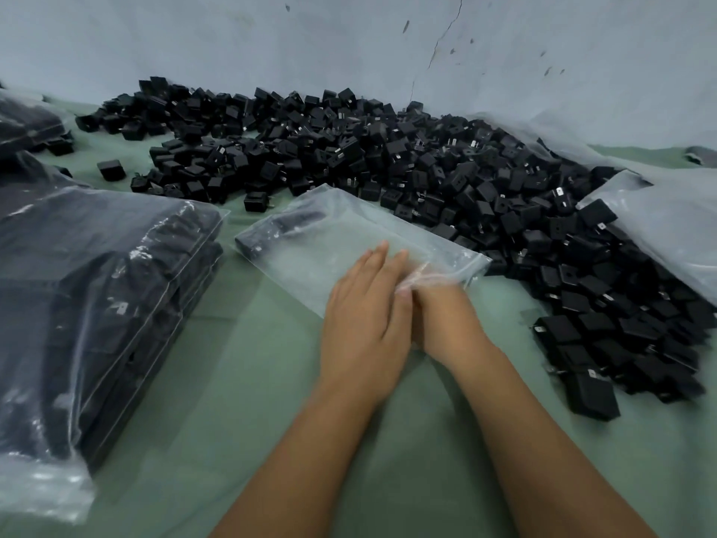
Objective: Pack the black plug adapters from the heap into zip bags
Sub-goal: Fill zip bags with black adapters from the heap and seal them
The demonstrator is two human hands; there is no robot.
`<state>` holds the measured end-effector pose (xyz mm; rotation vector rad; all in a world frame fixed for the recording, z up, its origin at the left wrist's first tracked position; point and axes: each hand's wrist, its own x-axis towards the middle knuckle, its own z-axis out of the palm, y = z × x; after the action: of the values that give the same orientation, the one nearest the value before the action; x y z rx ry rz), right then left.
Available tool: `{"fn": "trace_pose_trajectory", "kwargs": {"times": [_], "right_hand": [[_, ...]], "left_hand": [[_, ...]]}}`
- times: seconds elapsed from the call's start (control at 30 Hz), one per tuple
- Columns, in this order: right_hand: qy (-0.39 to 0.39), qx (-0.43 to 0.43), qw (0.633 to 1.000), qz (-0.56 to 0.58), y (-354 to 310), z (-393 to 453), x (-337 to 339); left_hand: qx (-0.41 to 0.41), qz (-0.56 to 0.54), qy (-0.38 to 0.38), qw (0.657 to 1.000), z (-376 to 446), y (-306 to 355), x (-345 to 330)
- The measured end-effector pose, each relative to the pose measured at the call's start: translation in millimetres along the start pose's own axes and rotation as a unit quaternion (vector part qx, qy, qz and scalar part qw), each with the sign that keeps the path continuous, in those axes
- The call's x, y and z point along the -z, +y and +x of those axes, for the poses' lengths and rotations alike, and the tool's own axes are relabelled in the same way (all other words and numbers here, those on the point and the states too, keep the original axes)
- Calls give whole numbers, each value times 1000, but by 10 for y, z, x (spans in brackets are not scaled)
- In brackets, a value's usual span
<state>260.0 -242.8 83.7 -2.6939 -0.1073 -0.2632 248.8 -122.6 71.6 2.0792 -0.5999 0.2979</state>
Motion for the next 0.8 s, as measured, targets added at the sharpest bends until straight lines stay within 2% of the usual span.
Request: {"fn": "trace_pose_trajectory", "kwargs": {"times": [0.03,0.1,0.17,0.23,0.3,0.33,0.4,0.47,0.53,0.6,0.67,0.73,0.8], "right_hand": [[99,-28,995,1,41,-171,-8],[272,-78,959,-18,108,-419,21],[360,-125,921,-84,143,-504,85],[352,-224,897,-149,218,-570,171],[266,-334,883,-195,292,-671,200],[215,-357,882,-221,309,-706,202],[153,-331,892,-265,351,-716,201],[148,-283,915,-247,360,-696,199],[170,-272,921,-221,318,-682,190],[190,-306,905,-225,282,-682,175],[171,-342,896,-228,273,-687,174],[165,-336,901,-217,310,-684,163],[235,-290,914,-158,335,-676,169]], "left_hand": [[14,-5,-15,1000,-2,-11,-3],[33,-8,-49,998,-13,-34,-5],[43,17,-89,995,-29,-55,10],[47,71,-124,989,-40,-67,26],[39,134,-147,979,-60,-67,31],[33,159,-155,974,-71,-60,29],[24,198,-178,964,-84,-32,27],[21,222,-203,953,-88,-4,33],[18,219,-208,953,-79,5,66],[13,192,-191,963,-64,-7,114],[22,153,-176,972,-45,-33,149],[40,112,-164,979,-20,-68,152],[56,71,-149,985,-7,-90,139]]}}
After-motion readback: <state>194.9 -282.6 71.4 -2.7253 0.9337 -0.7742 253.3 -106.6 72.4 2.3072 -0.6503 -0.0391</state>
